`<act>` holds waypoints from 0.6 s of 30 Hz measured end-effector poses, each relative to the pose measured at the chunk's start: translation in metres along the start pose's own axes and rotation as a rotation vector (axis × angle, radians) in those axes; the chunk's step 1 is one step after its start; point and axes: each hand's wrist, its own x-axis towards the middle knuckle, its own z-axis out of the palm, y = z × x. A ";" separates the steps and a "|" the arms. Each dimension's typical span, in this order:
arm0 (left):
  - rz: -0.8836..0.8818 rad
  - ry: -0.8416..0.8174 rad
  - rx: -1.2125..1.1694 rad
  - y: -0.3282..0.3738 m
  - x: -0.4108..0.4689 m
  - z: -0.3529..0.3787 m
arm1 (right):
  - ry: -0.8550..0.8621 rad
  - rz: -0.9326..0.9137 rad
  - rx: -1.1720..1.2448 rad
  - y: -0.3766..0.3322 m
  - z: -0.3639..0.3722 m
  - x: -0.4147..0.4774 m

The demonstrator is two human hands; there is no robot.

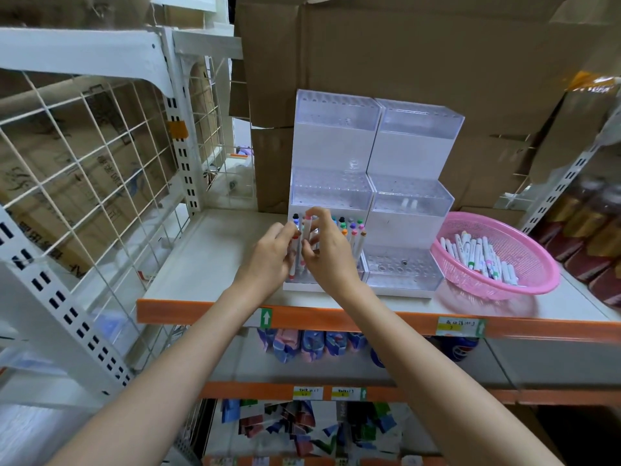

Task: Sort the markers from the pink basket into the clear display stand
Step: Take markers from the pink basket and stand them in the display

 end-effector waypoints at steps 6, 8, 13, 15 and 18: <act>0.099 0.099 0.224 0.000 0.000 -0.011 | -0.023 0.004 -0.062 0.005 0.000 0.000; 0.148 0.107 0.266 0.000 -0.002 -0.015 | -0.032 -0.016 -0.090 0.007 0.001 -0.002; 0.212 0.094 0.316 -0.003 -0.005 -0.018 | -0.054 -0.036 -0.154 0.012 0.003 -0.005; 0.229 0.086 0.330 -0.004 -0.006 -0.018 | -0.079 -0.028 -0.157 0.012 0.004 -0.005; 0.233 0.077 0.342 -0.005 -0.008 -0.019 | -0.092 -0.015 -0.140 0.011 0.003 -0.005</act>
